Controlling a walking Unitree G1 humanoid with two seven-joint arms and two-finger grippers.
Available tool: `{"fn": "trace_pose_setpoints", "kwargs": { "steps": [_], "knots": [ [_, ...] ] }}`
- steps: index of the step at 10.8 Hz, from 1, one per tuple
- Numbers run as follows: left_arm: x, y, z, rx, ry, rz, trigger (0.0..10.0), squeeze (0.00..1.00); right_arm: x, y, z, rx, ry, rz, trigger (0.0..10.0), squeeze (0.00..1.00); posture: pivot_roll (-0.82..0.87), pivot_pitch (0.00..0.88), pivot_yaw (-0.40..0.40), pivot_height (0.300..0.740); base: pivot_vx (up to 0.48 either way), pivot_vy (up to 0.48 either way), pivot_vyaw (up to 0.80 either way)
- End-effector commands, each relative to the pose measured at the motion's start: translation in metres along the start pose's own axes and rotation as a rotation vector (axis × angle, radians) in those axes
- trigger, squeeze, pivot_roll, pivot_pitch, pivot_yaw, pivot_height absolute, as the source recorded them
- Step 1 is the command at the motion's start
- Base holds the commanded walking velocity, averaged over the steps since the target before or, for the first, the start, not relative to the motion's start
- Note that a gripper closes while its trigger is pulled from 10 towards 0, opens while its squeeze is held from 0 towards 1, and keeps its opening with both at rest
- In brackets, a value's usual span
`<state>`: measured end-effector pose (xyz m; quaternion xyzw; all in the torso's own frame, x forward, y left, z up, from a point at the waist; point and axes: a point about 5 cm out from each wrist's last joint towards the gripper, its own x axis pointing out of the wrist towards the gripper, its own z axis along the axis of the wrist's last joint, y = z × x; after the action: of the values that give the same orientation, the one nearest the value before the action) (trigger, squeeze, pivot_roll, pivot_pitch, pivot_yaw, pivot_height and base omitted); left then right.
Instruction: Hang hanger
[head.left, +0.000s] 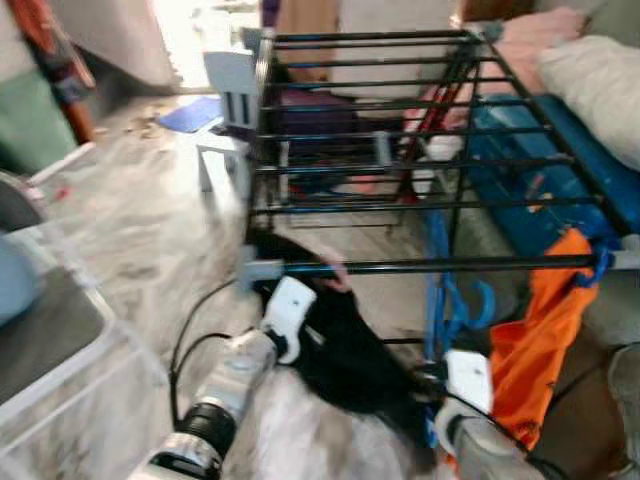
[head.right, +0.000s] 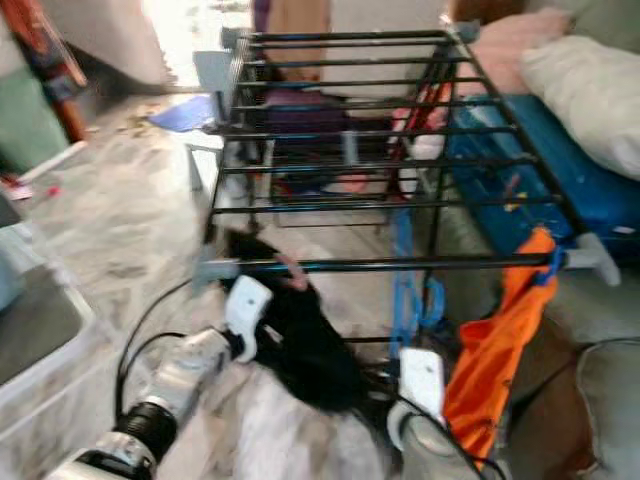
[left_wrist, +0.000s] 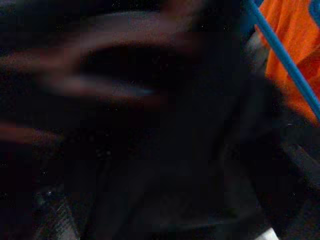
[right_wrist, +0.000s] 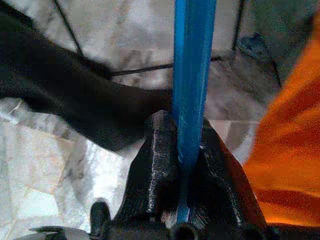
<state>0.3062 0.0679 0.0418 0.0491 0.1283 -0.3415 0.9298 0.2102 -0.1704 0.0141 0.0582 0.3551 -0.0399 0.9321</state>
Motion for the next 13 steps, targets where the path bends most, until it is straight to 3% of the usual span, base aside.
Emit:
{"fn": "trace_pose_setpoints", "kwargs": {
  "steps": [1,2,5,8,11,13],
  "knots": [
    [0.001,-0.001,0.002,0.013,-0.002,-0.007,10.0,0.0,-0.002,-0.006,0.007,0.002,-0.028,0.005,10.0,0.0,-0.02,0.0,0.011,0.74,0.0,0.0,0.0],
    [0.001,-0.001,0.002,0.007,0.0,-0.005,10.0,0.0,-0.003,-0.013,0.017,-0.065,-0.066,-0.001,10.0,0.0,-0.03,0.0,0.01,0.74,0.0,0.0,0.0],
    [0.002,-0.002,0.001,0.005,0.004,-0.002,10.0,0.0,-0.003,-0.032,0.032,-0.046,-0.05,0.004,10.0,0.0,-0.03,0.0,0.008,0.74,0.0,0.0,0.0],
    [0.002,-0.003,0.0,0.008,0.012,-0.007,10.0,0.0,-0.002,-0.039,0.043,-0.033,-0.002,0.053,10.0,0.0,-0.02,0.0,0.004,0.74,0.0,0.0,0.0],
    [0.0,-0.001,-0.001,0.014,0.018,-0.004,10.0,0.0,0.007,-0.029,0.07,-0.14,0.021,0.15,10.0,0.0,0.0,0.0,-0.004,0.74,0.0,0.0,0.0],
    [-0.002,0.001,-0.003,0.018,0.023,0.006,10.0,0.0,0.015,-0.02,0.074,-0.168,0.057,0.186,10.0,0.0,0.01,0.0,-0.012,0.74,0.0,0.0,0.0]
  ]
}}
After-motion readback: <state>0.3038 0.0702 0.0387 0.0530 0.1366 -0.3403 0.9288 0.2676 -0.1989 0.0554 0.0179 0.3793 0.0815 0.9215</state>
